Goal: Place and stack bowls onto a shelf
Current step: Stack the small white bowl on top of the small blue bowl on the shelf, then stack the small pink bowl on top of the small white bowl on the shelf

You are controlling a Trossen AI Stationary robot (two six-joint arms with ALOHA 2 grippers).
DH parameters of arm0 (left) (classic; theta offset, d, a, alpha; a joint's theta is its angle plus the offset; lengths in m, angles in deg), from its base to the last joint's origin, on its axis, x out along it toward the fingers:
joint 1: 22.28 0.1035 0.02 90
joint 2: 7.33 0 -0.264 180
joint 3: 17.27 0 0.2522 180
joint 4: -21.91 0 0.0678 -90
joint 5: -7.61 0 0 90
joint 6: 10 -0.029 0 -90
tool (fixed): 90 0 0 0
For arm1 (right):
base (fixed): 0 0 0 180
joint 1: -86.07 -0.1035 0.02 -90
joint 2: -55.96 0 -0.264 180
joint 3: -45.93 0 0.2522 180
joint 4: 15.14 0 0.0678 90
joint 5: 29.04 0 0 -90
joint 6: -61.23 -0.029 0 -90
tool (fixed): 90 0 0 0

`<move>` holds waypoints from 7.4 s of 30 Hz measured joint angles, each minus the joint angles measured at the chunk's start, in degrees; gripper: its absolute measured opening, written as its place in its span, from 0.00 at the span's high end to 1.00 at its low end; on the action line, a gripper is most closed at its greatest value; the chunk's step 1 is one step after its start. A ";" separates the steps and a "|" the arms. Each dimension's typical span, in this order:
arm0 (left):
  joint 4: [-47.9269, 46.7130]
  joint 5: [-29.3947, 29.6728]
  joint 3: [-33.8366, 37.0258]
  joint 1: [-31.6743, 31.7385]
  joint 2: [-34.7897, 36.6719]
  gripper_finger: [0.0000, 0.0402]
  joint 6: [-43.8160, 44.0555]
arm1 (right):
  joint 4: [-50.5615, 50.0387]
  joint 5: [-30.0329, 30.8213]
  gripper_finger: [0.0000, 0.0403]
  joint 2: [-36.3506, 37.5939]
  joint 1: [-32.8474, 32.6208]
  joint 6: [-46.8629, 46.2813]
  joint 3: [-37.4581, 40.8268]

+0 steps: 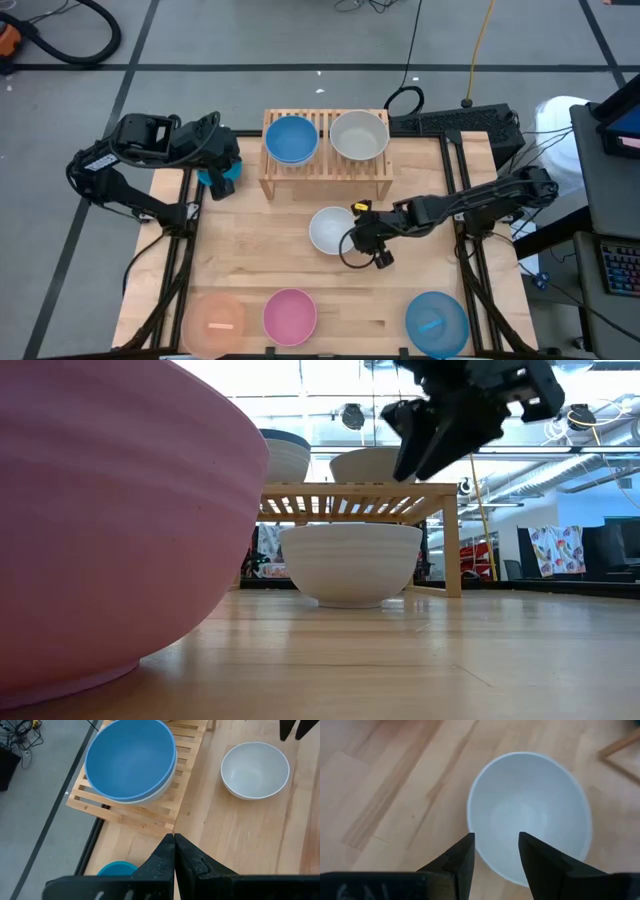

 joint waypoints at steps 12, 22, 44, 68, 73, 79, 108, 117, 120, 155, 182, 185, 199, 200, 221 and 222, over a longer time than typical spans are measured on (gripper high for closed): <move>0.00 0.01 0.00 0.00 0.00 1.00 1.16 | 0.35 -4.06 0.75 -2.94 1.11 4.27 -0.02; 0.00 0.01 0.00 0.00 0.00 1.00 1.32 | 0.62 -4.50 0.75 -5.84 2.18 4.84 -0.06; -0.01 0.03 0.00 0.00 0.00 1.00 1.80 | 7.67 -8.87 0.98 -12.69 3.74 3.55 -0.04; 0.00 0.03 0.00 0.00 0.00 1.00 2.20 | -8.93 3.39 1.00 -3.47 6.53 2.91 -32.89; 0.00 0.03 0.00 0.00 -0.01 1.00 2.21 | -11.83 3.43 1.00 -6.61 9.85 4.80 -42.47; 0.02 0.05 0.02 0.00 0.00 1.00 2.42 | -15.85 2.20 1.00 -12.44 14.73 6.35 -50.72; 0.00 0.03 0.02 0.00 0.00 0.99 4.81 | -17.20 -2.54 0.98 -27.82 24.43 18.79 -56.78; -1.00 0.03 0.02 0.00 -0.01 0.99 4.88 | -15.91 -2.39 0.85 -27.60 23.93 19.42 -56.78; -1.05 0.03 0.02 0.00 -0.01 0.99 5.23 | -14.09 -2.33 0.79 -27.60 23.46 19.68 -56.78; -1.03 -0.39 0.02 0.00 0.00 0.99 4.68 | 0.71 3.52 0.98 -24.91 20.10 25.27 -53.30; -1.03 -6.23 0.02 0.00 -0.53 0.99 1.58 | -6.23 9.90 1.00 -4.20 17.23 28.03 -47.76; -0.99 -6.72 0.11 0.02 -0.83 0.96 1.75 | -8.46 14.62 1.00 -0.27 16.10 26.50 -47.79; -0.90 -15.46 0.04 -0.53 -1.55 0.77 13.41 | -11.63 19.95 1.00 7.92 13.06 23.86 -47.74; -0.92 -16.25 0.04 -1.08 -1.92 0.77 14.35 | -11.74 20.50 1.00 8.13 13.05 23.86 -47.74; -0.28 -17.46 2.23 -24.04 -13.17 0.77 16.83 | -15.92 26.14 1.00 12.15 9.59 21.07 -47.74; 0.03 -16.96 2.94 -25.19 -13.91 0.76 16.47 | -15.95 26.16 1.00 12.18 9.59 20.87 -47.74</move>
